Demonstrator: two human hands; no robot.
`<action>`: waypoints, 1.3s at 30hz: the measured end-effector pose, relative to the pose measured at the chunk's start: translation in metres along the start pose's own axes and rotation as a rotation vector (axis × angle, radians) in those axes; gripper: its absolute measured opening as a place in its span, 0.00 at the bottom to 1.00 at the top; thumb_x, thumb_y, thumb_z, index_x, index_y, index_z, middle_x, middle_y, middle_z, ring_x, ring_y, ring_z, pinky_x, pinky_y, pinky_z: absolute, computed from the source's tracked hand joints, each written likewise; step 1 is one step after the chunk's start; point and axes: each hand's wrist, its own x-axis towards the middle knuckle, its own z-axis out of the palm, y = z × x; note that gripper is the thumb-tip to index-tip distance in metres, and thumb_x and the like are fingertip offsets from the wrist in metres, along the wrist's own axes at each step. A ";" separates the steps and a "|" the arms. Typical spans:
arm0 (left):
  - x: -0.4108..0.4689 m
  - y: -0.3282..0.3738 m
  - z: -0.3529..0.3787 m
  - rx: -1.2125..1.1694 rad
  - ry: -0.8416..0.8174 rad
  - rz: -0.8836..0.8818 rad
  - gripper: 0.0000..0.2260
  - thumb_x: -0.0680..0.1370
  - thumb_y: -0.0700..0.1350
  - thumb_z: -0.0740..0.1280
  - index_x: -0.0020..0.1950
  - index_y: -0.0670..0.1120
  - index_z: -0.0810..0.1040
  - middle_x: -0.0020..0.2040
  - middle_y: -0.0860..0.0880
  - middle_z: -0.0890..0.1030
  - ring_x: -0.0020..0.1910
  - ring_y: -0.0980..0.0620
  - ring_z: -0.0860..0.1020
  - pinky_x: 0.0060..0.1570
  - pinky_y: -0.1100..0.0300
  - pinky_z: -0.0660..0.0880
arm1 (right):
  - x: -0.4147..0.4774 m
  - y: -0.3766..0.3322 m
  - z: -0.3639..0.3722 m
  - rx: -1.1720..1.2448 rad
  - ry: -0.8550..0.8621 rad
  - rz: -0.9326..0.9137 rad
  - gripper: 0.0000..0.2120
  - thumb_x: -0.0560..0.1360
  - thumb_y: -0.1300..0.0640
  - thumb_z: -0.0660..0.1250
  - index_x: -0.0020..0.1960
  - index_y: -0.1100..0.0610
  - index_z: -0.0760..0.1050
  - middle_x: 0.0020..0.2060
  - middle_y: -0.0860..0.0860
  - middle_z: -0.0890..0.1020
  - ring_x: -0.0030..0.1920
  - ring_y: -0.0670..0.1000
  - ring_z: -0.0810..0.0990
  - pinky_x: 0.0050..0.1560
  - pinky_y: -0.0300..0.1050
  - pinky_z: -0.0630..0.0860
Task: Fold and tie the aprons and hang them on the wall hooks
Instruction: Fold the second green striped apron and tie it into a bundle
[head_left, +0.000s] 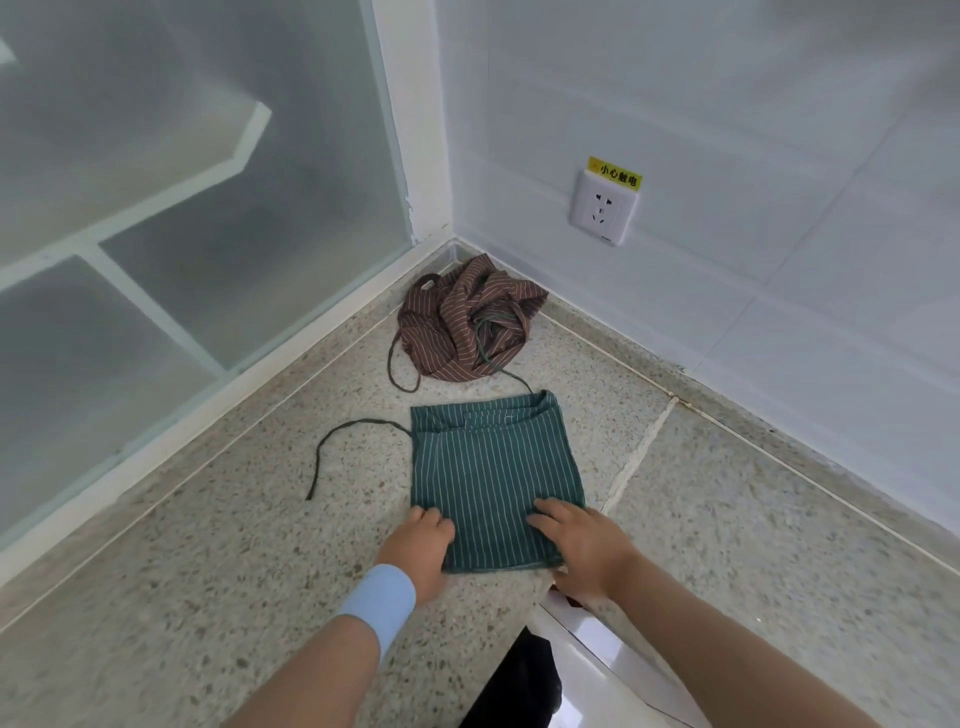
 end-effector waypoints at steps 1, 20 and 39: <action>-0.002 0.001 0.000 -0.004 0.001 -0.002 0.17 0.77 0.45 0.64 0.66 0.46 0.73 0.60 0.48 0.71 0.62 0.48 0.67 0.58 0.56 0.72 | -0.002 0.000 -0.002 -0.023 -0.014 -0.007 0.37 0.74 0.54 0.68 0.80 0.50 0.56 0.80 0.49 0.56 0.78 0.52 0.57 0.77 0.50 0.57; 0.012 -0.029 -0.063 -0.817 -0.048 -0.294 0.14 0.81 0.49 0.61 0.45 0.40 0.77 0.44 0.42 0.81 0.41 0.49 0.77 0.44 0.57 0.72 | 0.020 0.015 -0.053 0.380 0.345 0.114 0.10 0.80 0.59 0.60 0.59 0.55 0.74 0.59 0.50 0.75 0.42 0.51 0.79 0.44 0.45 0.78; 0.065 0.033 0.012 0.080 0.094 -0.144 0.26 0.84 0.58 0.45 0.79 0.57 0.39 0.79 0.49 0.33 0.77 0.44 0.32 0.72 0.32 0.37 | 0.098 -0.004 -0.019 -0.238 0.440 -0.135 0.23 0.75 0.56 0.62 0.70 0.59 0.71 0.73 0.61 0.70 0.73 0.64 0.68 0.72 0.61 0.66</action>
